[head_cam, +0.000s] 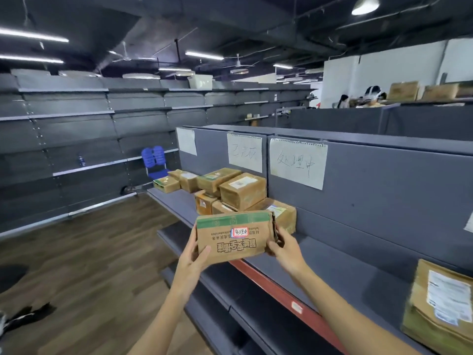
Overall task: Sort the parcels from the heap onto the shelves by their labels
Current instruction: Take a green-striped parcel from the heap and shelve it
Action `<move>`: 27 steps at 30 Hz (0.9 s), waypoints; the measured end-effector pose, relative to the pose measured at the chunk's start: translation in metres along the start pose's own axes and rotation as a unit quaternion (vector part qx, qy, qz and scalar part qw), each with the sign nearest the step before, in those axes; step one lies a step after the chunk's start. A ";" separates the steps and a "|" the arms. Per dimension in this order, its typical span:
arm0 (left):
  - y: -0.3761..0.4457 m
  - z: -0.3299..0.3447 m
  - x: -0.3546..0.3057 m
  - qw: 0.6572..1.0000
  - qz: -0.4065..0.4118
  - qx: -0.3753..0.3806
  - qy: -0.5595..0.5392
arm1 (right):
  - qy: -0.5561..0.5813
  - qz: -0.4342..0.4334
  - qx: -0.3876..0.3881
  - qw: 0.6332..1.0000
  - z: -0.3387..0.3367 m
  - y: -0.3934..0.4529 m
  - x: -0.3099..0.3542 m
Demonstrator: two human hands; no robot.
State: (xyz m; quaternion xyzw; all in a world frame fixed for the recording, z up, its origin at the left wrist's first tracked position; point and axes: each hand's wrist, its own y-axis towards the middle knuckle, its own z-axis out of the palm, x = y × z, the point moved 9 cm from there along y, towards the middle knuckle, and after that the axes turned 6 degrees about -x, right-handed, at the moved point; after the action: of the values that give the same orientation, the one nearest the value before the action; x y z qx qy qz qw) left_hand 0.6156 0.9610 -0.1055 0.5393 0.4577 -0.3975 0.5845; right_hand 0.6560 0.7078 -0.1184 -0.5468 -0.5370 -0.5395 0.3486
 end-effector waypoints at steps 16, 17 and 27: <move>0.290 0.110 0.048 0.988 -0.040 0.152 -0.011 | -0.013 0.024 -0.247 0.969 -0.036 0.174 -0.011; 0.298 0.125 0.048 0.987 -0.030 0.158 0.003 | -0.009 0.025 -0.258 0.966 -0.045 0.180 -0.014; 0.354 0.215 0.054 0.973 0.015 0.200 0.114 | 0.012 0.071 -0.340 0.938 -0.109 0.209 -0.055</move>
State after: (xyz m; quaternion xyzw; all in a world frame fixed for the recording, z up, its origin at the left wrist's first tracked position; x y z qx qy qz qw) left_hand 0.9925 0.7850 -0.0634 0.6940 0.4245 -0.4075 0.4149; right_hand 0.8425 0.5541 -0.1106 -0.6628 -0.2773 -0.6704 0.1855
